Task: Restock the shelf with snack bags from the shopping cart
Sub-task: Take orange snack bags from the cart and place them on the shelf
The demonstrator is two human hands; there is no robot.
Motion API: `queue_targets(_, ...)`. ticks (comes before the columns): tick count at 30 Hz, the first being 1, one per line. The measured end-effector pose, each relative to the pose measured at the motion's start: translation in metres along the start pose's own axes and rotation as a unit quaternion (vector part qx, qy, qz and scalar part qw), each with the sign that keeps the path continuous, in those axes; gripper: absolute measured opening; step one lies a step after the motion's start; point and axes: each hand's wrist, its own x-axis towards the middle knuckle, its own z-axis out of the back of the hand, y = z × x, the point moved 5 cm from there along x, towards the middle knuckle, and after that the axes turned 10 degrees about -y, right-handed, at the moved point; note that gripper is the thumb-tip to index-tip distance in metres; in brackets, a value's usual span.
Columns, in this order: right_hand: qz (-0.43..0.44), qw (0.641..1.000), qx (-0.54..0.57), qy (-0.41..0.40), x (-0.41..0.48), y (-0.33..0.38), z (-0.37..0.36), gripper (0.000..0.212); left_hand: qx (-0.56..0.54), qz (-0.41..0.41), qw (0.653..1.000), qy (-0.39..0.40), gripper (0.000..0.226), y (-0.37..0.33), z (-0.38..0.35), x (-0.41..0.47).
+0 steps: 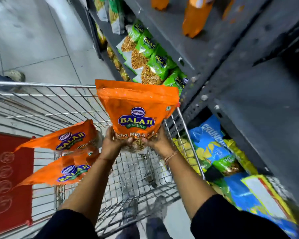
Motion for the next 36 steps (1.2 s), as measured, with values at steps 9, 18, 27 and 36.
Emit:
queue_targets(9,0.152,0.973,0.138,-0.105,-0.135,0.066,0.081,0.056,-0.026,-0.151,0.985,0.084,0.048,-0.1,-0.025,-0.131)
queue_targets(18,0.24,0.903,0.198,-0.296,-0.25,0.063,0.238,0.044,0.084,-0.344,0.889,0.29,0.059,-0.149,-0.161,-0.239)
queue_targets(27,0.223,0.842,0.294,-0.392,-0.312,0.035,0.306,0.072,0.176,-0.427,0.802,0.378,0.073,-0.169,-0.253,-0.305)
queue_targets(36,0.229,0.797,0.244,-0.503,-0.348,0.018,0.431,0.041,0.083,-0.367,0.818,0.435,0.064,-0.136,-0.38,-0.357)
